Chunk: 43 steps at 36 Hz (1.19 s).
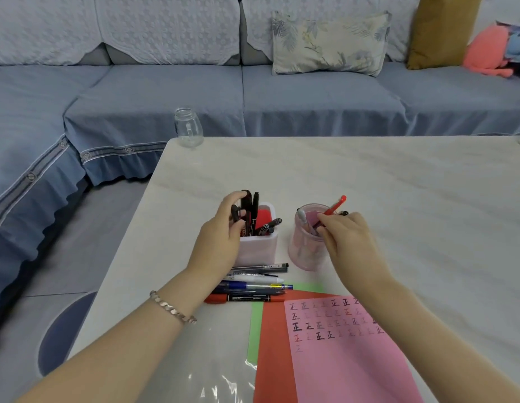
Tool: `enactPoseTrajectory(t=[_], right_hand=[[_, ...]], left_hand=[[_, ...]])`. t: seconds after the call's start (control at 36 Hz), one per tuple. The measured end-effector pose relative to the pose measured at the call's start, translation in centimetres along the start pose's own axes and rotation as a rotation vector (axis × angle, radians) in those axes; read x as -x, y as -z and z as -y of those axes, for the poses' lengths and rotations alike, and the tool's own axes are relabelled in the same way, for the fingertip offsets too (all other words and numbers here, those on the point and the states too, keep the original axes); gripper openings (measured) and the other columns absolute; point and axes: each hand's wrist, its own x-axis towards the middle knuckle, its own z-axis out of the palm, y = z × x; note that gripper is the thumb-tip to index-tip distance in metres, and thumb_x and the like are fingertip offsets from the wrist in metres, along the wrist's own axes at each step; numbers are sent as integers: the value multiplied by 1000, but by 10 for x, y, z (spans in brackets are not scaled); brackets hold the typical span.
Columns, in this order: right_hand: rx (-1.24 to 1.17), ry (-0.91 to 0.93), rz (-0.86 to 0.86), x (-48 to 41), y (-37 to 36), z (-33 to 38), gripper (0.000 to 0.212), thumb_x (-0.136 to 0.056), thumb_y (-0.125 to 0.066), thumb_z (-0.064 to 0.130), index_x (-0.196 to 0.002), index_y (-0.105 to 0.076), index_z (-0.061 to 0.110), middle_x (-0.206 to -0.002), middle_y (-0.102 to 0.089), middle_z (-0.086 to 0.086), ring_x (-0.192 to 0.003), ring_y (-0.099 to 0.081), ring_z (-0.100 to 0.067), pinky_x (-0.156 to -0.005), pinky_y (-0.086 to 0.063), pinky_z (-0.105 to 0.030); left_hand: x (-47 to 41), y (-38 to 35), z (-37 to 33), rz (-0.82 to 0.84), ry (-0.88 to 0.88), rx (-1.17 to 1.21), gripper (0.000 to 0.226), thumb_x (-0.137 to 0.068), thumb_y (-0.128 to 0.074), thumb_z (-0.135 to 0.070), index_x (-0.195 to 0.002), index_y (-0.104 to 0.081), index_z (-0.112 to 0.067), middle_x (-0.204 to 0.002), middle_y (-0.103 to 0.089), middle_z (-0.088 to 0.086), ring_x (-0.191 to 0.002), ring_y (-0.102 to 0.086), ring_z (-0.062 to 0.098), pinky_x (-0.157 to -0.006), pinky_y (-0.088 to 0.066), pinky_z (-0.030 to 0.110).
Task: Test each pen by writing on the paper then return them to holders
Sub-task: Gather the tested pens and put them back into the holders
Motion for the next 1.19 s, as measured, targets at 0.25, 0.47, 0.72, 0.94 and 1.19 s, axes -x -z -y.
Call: enactPoseTrajectory(t=[0.25,0.47,0.72,0.94,1.19], right_hand=[[-94,141,-87,30,1,33,27,-83,-47,16,-98,-68,8,-105,-61,-8,-96,-44,-20,-88,-38,-26],[-3,169,397,39,-32,52,30,-74,-64,15,-104,-66,10,-99,-66,-5,-92,-60,-24,-83,-45,-27],[269,186,724,31,-71,60,41,-87,-55,30,-123,-47,12,-124,-47,-7,-116,-41,-27,-96,-33,-34],[400,219,801,28,-80,71,35,-85,-47,15,-119,-42,6,-125,-48,-13,-117,-44,-27,-92,-35,-35],[321,274,729,34,-65,73,32,-91,-45,26,-119,-41,13,-122,-52,-5,-111,-50,-27,-84,-36,-34]], left_hand=[[6,-6,18,6,104,-205,32,-97,-45,-24,-124,-57,-13,-133,-40,3,-123,-29,18,-99,-20,21],[43,20,23,-2,105,-73,48,-96,-46,-17,-141,-32,-19,-138,-33,0,-128,-30,12,-102,-21,17],[89,27,60,73,221,-127,23,-90,-54,-6,-110,-60,-15,-106,-51,-9,-104,-49,8,-85,-30,11],[106,16,60,73,468,21,31,-88,-55,-6,-117,-54,-14,-111,-54,0,-97,-51,8,-79,-36,10],[101,17,33,-107,687,565,47,-89,-60,-25,-128,-36,-19,-115,-55,-6,-90,-52,-8,-72,-40,2]])
